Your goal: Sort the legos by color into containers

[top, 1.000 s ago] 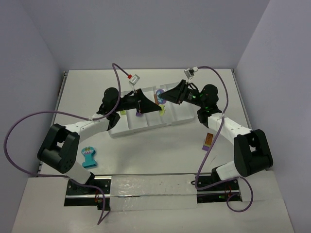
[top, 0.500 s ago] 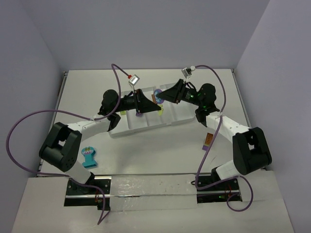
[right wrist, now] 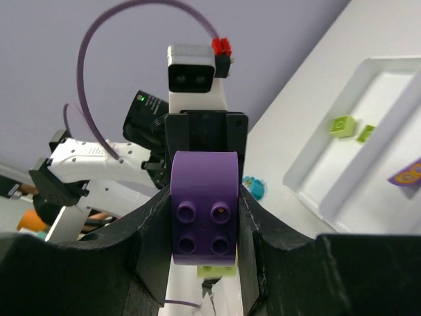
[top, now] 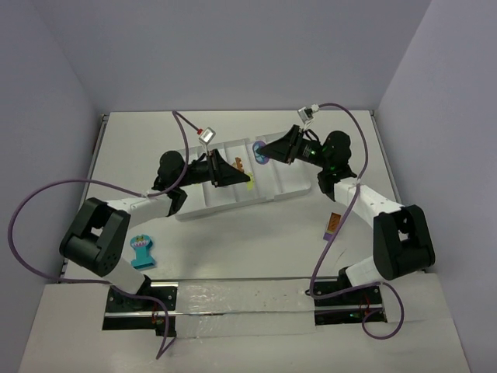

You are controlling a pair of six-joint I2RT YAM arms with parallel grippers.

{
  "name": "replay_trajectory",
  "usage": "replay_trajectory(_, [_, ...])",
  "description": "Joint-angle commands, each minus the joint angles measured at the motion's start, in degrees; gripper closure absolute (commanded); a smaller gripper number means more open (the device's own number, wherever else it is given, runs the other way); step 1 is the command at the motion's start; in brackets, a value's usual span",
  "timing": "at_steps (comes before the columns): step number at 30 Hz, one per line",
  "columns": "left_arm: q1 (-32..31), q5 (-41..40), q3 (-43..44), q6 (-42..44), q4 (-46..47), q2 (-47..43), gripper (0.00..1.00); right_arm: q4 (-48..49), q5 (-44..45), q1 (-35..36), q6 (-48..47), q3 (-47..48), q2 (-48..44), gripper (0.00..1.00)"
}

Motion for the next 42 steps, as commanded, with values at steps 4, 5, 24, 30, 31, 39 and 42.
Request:
replay_trajectory(4, [3.33, -1.27, -1.71, 2.2, -1.53, -7.31, 1.0, -13.54, 1.66, -3.53, -11.66, 3.21, -4.63, 1.0])
replay_trajectory(5, [3.88, -1.59, -1.41, 2.96, -3.8, -8.19, 1.0, -20.21, 3.98, -3.58, -16.22, 5.23, -5.11, 1.0])
replay_trajectory(24, [4.65, -19.2, 6.98, 21.6, -45.09, -22.32, 1.0, -63.39, 42.95, 12.19, -41.89, 28.23, 13.11, 1.0])
replay_trajectory(30, [5.29, -25.48, 6.76, 21.3, -48.53, -28.59, 1.0, -61.67, 39.6, 17.77, -40.48, 32.63, 19.33, 1.0])
replay_trajectory(31, [5.65, -26.54, 6.96, 21.3, -49.39, -29.91, 1.0, -61.16, 39.4, 18.63, -40.13, 33.34, 20.14, 1.0])
replay_trajectory(39, [11.09, -22.53, 5.98, 16.95, -48.81, -33.35, 1.0, -59.26, 36.06, 21.28, -37.98, 42.78, 30.55, 0.87])
replay_trajectory(42, [11.51, -23.61, 4.91, 16.66, -49.31, -33.96, 1.0, -58.93, 35.67, 21.4, -37.05, 47.8, 35.17, 0.78])
